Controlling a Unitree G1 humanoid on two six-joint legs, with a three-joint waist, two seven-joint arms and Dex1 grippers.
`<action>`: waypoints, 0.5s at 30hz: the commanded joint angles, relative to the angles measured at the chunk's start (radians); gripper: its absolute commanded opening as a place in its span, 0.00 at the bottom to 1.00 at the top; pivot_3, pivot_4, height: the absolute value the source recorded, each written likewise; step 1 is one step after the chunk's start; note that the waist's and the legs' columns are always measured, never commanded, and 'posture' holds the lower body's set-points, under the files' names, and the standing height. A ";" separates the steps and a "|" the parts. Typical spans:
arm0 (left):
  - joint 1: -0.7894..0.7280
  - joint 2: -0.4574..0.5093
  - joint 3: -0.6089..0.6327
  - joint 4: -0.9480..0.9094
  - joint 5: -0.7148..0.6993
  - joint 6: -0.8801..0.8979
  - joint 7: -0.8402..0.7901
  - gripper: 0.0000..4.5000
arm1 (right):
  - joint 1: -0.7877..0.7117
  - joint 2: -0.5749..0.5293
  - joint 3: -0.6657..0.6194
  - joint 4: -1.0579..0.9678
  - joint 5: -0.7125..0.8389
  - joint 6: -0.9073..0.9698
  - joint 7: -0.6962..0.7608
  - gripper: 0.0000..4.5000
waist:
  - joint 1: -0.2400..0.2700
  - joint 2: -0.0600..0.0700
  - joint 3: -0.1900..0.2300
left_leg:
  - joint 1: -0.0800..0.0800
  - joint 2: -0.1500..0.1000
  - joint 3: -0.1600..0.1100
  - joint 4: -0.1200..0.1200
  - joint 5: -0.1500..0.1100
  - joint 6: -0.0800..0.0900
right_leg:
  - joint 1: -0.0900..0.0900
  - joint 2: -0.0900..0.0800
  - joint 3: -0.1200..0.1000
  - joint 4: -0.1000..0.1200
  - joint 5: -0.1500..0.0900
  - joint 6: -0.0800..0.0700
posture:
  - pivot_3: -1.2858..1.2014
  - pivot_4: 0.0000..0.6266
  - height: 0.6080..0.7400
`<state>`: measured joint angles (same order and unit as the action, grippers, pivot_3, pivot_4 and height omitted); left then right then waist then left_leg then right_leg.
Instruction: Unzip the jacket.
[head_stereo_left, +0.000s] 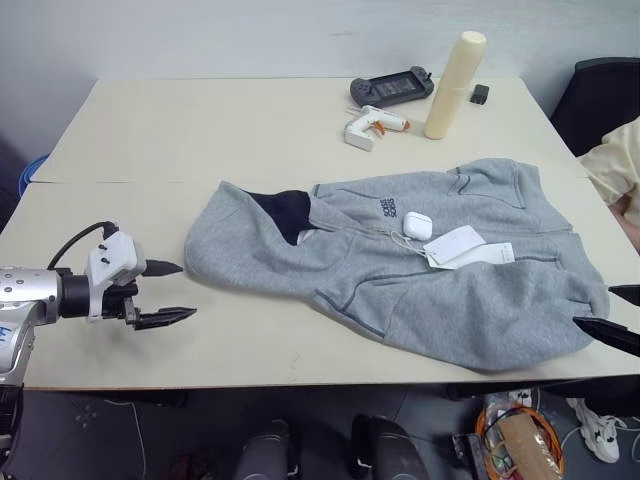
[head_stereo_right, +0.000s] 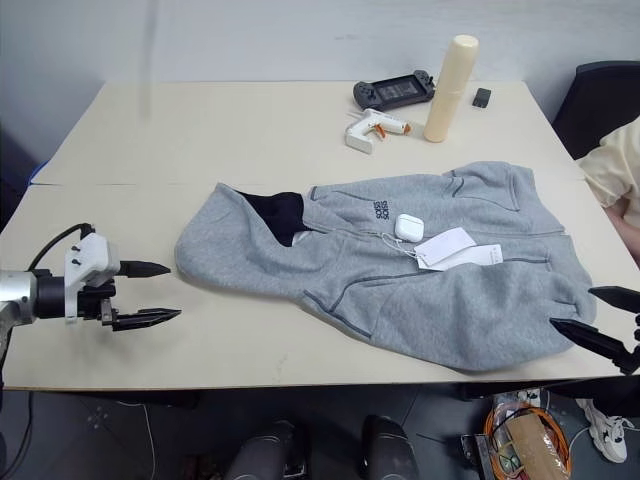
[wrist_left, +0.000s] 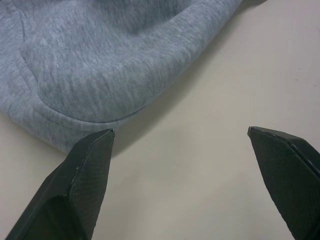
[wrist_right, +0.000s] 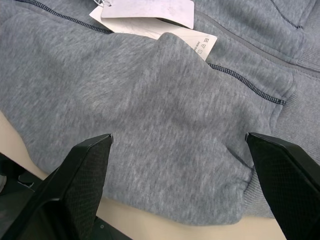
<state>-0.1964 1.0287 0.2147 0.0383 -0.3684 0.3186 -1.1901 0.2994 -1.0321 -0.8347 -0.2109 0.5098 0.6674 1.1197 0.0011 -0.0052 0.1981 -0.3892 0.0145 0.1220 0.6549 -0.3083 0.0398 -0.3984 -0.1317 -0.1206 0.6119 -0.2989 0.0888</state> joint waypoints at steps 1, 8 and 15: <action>0.000 0.021 0.001 -0.029 -0.001 -0.005 -0.025 1.00 | -0.002 -0.015 -0.050 -0.035 0.009 0.010 -0.002 0.99 | 0.000 0.000 0.000 | 0.000 0.000 0.000 0.000 0.000 0.000 | 0.000 0.000 0.000 0.000 0.000 0.000 | 0.52 0.24 1.00; -0.036 0.003 -0.015 -0.052 -0.013 0.018 -0.020 1.00 | -0.033 -0.007 -0.049 -0.112 0.035 0.055 -0.035 0.99 | 0.000 0.000 0.000 | 0.000 0.000 0.000 0.001 0.001 0.001 | 0.000 0.000 0.000 0.001 0.000 0.000 | 0.52 0.24 1.00; -0.102 -0.024 -0.022 -0.040 -0.029 0.048 0.003 1.00 | -0.049 0.025 -0.040 -0.144 0.059 0.075 -0.081 0.99 | 0.001 0.000 0.000 | 0.000 0.000 0.000 0.002 0.001 0.001 | 0.000 0.000 0.000 0.002 0.000 0.000 | 0.52 0.24 1.00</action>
<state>-0.2806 1.0103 0.1818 0.0111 -0.3767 0.3529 -1.1928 0.2572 -1.0187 -0.8351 -0.3229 0.5430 0.7275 1.0540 0.0023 -0.0052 0.1981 -0.3891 0.0142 0.1222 0.6569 -0.3068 0.0413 -0.3981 -0.1315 -0.1205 0.6145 -0.2988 0.0889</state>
